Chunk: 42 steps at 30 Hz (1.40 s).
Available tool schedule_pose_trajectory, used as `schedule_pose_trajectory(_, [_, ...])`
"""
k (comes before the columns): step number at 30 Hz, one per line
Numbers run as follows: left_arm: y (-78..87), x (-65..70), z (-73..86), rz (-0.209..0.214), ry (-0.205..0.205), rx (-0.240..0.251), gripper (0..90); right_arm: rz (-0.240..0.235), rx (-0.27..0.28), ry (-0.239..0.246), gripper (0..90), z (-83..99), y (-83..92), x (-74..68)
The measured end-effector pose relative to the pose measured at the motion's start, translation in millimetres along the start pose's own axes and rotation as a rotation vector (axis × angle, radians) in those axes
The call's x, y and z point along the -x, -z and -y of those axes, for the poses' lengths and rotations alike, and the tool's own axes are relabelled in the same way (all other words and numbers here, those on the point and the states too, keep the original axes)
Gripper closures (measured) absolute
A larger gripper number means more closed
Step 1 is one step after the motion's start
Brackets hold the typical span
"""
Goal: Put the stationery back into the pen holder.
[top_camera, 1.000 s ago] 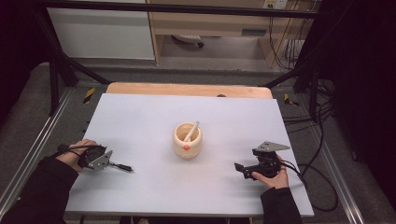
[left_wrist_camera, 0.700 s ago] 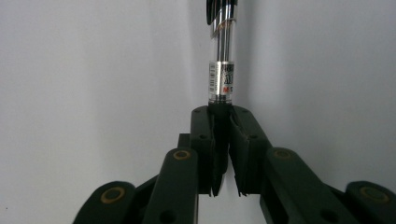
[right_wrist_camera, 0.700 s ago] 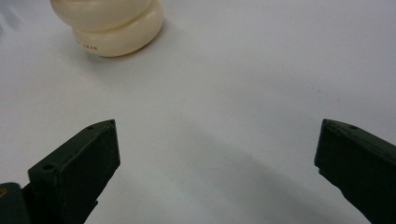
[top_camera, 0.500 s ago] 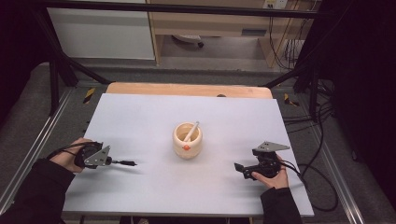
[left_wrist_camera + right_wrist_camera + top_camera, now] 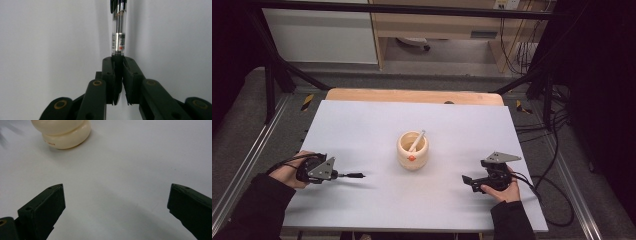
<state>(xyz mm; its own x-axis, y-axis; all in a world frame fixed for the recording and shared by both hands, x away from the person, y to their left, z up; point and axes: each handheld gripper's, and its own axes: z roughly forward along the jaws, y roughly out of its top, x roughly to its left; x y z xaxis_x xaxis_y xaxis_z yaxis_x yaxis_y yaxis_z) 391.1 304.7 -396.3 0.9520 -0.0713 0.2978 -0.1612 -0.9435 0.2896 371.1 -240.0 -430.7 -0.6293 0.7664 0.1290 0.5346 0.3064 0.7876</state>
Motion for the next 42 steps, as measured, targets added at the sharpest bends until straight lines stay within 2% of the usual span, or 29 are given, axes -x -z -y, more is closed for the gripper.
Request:
schedule_pose_trajectory(8, [-2.6, 6.2, -18.4, 0.019, 0.006, 0.009, 79.8, -0.007, -0.013, 0.055, 2.2, -5.1, -1.4, -9.4])
schedule_pose_trajectory(17, [-4.7, 10.6, -47.5, 0.036, 0.022, 0.005, 79.9, 0.006, -0.049, 0.19, 2.5, -13.3, -5.4, -27.4])
schedule_pose_trajectory(24, [-6.9, 12.1, -66.7, 0.057, 0.044, 0.015, 79.9, 0.002, -0.067, 0.26, 2.6, -18.5, -8.7, -40.5])
schedule_pose_trajectory(27, [-9.2, 12.0, -74.4, 0.066, 0.062, 0.022, 79.9, 0.008, -0.081, 0.292, 2.6, -20.4, -10.4, -46.1])
schedule_pose_trajectory(33, [-11.4, 11.9, -83.3, 0.081, 0.123, 0.042, 79.9, 0.018, -0.088, 0.373, 3.7, -24.4, -12.5, -58.3])
schedule_pose_trajectory(42, [-14.3, 14.0, -96.6, 0.12, 0.221, 0.072, 79.9, 0.048, -0.105, 0.542, 5.5, -28.1, -17.5, -79.1])
